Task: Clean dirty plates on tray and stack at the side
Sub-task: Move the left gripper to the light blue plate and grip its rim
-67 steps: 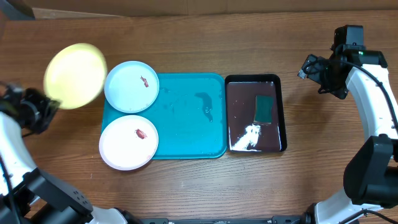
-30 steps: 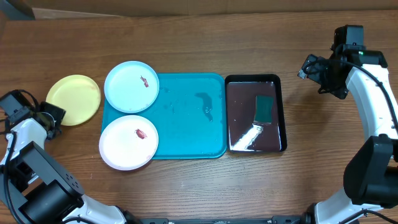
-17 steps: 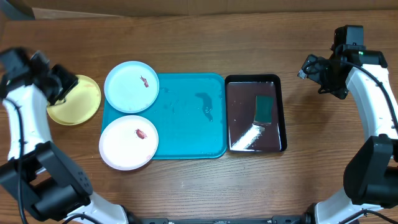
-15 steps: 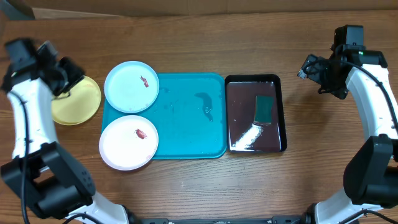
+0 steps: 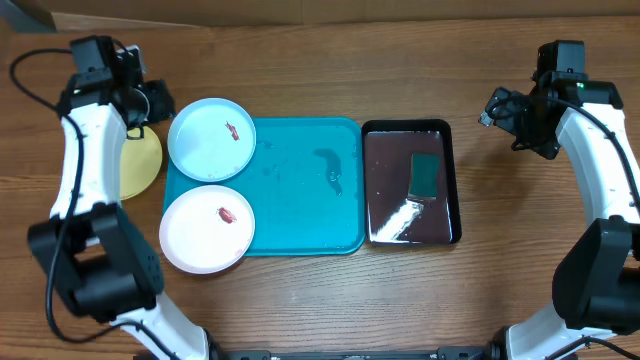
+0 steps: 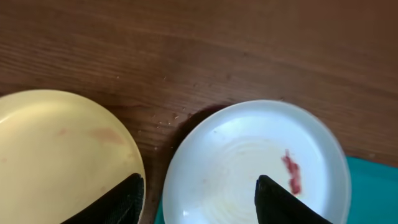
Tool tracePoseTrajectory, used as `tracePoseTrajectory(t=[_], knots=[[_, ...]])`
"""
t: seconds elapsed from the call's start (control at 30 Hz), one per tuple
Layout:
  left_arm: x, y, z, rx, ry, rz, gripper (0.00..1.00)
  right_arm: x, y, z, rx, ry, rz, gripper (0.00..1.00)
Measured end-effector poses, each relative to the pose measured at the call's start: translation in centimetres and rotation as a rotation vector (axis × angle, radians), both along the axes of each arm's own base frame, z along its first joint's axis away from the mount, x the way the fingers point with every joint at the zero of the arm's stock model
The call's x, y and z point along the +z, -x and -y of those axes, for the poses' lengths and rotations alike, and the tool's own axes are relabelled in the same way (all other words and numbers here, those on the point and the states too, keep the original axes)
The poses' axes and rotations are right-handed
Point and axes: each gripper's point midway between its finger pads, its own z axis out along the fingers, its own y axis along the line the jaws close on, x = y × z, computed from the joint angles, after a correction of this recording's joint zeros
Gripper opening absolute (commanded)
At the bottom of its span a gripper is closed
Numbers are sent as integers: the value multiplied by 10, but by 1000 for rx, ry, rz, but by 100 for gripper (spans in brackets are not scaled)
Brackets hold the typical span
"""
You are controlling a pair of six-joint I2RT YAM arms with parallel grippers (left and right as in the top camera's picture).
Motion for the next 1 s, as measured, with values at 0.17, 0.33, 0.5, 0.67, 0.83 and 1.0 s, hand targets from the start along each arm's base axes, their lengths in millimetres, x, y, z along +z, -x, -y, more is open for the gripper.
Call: tracePoseTrajectory(t=[0.17,0.33,0.5,0.67,0.83,1.0], knots=[[-43,2,-3,-5,-3,-95,52,0,0,0,0,0,-1,100],[-68,3,-5,-8,0,-142,38,0,0,0,0,0,0,100],[-79,5,-5,-8,3,-166,32,0,0,0,0,0,0,100],[-89,6,-5,-8,6,-187,27,0,0,0,0,0,0,100],[-96,7,-5,-7,7,-202,22,0,0,0,0,0,0,100],[-96,9,-5,-7,8,-209,7,0,0,0,0,0,0,100]])
